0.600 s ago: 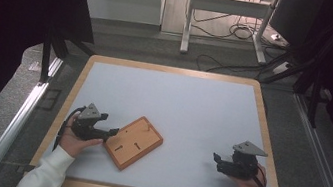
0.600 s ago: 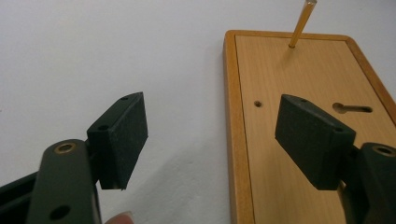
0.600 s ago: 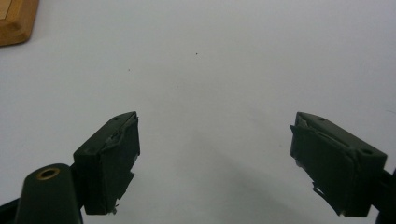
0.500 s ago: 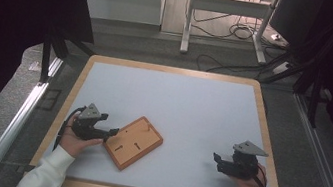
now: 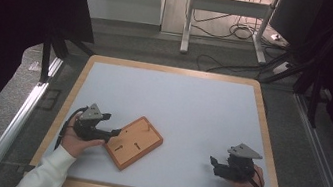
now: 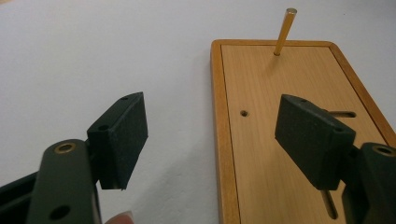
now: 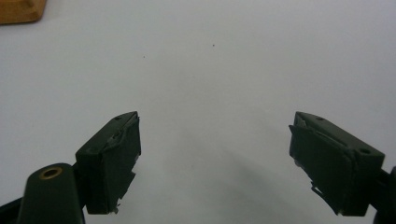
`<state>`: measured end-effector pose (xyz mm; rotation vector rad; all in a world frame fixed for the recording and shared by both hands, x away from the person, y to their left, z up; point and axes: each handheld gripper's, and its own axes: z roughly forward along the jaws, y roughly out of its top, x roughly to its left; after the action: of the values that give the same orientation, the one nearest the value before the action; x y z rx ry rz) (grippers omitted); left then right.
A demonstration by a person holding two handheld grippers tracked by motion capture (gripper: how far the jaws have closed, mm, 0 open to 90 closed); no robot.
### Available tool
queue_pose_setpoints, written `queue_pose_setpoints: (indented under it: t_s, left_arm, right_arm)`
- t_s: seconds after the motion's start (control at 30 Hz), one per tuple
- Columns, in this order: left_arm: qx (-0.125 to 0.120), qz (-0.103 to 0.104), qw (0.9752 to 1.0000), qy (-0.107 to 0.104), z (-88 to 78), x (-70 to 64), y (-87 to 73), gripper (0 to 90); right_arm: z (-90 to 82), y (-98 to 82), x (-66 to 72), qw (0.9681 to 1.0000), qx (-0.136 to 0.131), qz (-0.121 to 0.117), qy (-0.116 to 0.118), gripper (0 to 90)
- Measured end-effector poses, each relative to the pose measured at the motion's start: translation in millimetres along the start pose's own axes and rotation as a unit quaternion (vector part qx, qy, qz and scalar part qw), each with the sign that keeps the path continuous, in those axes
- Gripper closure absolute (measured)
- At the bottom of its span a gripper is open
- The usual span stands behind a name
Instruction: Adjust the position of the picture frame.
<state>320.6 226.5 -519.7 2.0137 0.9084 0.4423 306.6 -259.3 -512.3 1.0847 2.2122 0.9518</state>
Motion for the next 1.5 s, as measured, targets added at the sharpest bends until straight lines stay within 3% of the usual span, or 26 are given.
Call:
queue_pose_setpoints:
  t_s: [0.5,0.67,0.7,0.93,1.0,1.1,1.3,1.5]
  left_arm:
    - [0.011,-0.006,0.9999,0.000,3.2,1.6,-2.6,25.4]
    - [0.012,-0.009,0.9999,-0.003,4.3,3.4,-3.1,25.3]
    - [0.012,-0.012,0.9999,-0.004,4.4,4.1,-3.1,25.3]
    - [0.010,-0.013,0.9998,-0.006,3.5,5.5,-3.4,25.2]
    - [0.009,-0.012,0.9999,-0.005,3.2,4.7,-3.2,25.1]
    - [0.007,-0.014,0.9999,-0.006,2.4,3.8,-2.9,25.1]
    - [0.007,-0.015,0.9999,-0.001,1.9,5.1,-3.1,25.1]
    - [0.007,-0.016,0.9998,-0.001,1.9,4.5,-2.5,25.1]
  right_arm:
    - [0.6,7.3,8.2,0.9995,-0.017,-0.013,0.024,21.9]
    - [4.5,21.8,25.1,0.9980,-0.031,-0.030,0.047,22.5]
    - [10.6,32.2,36.1,0.9968,-0.035,-0.044,0.056,22.7]
    - [31.5,49.6,58.0,0.9943,-0.031,-0.055,0.086,28.0]
    - [42.0,60.3,71.7,0.9926,-0.035,-0.062,0.098,30.5]
    - [47.3,66.5,79.5,0.9918,-0.040,-0.066,0.102,32.0]
    - [67.4,83.7,101.3,0.9873,-0.034,-0.087,0.129,36.2]
    - [84.7,96.7,118.0,0.9842,-0.032,-0.088,0.151,39.5]
